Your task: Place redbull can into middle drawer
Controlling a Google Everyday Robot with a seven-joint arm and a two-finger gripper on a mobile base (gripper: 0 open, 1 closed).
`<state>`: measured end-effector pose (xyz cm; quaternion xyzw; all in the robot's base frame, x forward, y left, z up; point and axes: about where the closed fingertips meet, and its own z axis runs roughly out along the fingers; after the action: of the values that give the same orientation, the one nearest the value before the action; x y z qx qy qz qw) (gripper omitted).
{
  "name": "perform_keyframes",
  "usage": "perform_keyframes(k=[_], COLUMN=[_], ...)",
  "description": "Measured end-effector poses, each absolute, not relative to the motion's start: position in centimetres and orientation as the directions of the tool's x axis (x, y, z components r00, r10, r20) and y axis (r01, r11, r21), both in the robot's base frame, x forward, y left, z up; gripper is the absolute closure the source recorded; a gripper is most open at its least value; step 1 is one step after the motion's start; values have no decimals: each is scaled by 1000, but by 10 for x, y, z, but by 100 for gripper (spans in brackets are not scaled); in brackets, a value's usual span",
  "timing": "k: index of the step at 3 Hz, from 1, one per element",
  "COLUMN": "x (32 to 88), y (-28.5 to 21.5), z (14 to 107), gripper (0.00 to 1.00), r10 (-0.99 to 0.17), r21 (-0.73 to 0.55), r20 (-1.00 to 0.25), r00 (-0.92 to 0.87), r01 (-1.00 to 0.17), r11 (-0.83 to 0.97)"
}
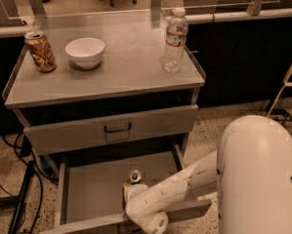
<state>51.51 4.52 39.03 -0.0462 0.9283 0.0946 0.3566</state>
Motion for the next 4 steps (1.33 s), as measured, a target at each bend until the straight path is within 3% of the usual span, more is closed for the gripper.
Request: perform_keyframes(k=[3,4], x=[515,515], y=[45,45], z=[390,390], gripper=[12,0], r10=[-18,-18], r21=[143,143], r20=[-671,-671], r00=[-741,-741], r01=[-153,-153], r11=[978,978])
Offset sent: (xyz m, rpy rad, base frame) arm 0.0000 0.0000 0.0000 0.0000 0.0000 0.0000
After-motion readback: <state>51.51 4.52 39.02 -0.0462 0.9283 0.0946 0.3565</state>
